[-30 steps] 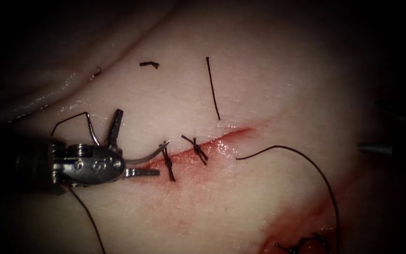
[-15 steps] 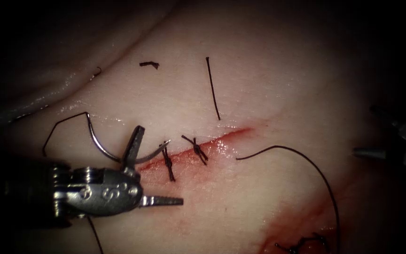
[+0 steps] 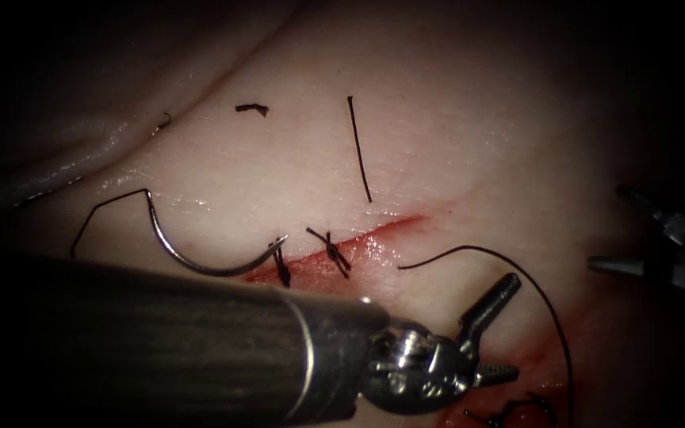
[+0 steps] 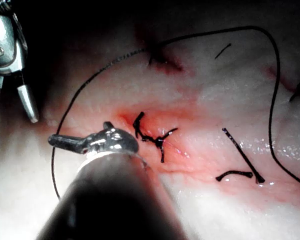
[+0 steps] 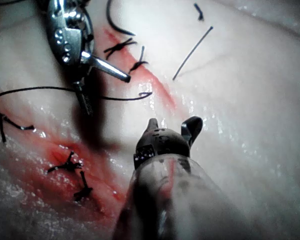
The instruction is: Wound Closure
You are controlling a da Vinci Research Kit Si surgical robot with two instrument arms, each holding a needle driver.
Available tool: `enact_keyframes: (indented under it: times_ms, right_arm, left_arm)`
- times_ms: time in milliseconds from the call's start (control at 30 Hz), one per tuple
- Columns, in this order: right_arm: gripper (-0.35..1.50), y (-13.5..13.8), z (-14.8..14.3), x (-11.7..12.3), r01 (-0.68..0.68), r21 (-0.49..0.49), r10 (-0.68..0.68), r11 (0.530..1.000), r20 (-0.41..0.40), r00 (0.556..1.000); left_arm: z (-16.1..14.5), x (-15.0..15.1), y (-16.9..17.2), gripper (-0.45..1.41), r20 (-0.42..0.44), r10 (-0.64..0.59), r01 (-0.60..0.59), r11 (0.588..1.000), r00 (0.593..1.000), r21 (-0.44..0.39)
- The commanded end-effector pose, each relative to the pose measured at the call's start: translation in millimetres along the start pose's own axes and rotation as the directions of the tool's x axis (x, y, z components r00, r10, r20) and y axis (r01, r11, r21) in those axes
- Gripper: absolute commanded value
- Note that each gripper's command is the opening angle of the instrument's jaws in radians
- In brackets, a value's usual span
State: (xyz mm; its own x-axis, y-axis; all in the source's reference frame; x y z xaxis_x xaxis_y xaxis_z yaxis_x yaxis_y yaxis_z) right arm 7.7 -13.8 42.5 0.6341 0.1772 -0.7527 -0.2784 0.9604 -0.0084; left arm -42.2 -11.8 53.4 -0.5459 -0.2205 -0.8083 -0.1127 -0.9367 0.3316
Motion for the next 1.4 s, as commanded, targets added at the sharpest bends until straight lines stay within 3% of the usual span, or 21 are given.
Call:
enact_keyframes:
  times_ms: [33, 467, 900, 1400]
  right_arm:
    - [1.38, -0.6, 0.7, 0.0, 0.0, 0.001, 0.0, 1.0, -0.002, 1.0]
    - [1.38, -0.4, 0.9, -0.3, 0.001, 0.0, -0.001, 1.0, -0.002, 1.0]
    - [1.38, -0.2, 0.9, -1.1, -0.005, 0.002, 0.005, 1.0, -0.008, 1.0]
    - [1.38, -0.6, 1.5, -1.9, -0.014, 0.013, 0.014, 1.0, -0.005, 1.0]
  left_arm:
    - [0.9, 0.0, 0.6, 0.8, -0.014, 0.009, -0.009, 1.0, 1.0, 0.003]
    - [0.9, 1.5, 0.3, 0.75, -0.084, 0.055, -0.05, 0.997, 0.995, 0.062]
    - [0.8, 4.9, 2.0, 0.73, -0.142, 0.133, -0.126, 0.99, 0.981, 0.057]
    - [-0.7, 6.6, 2.4, 0.63, -0.169, 0.185, -0.178, 0.982, 0.968, 0.058]
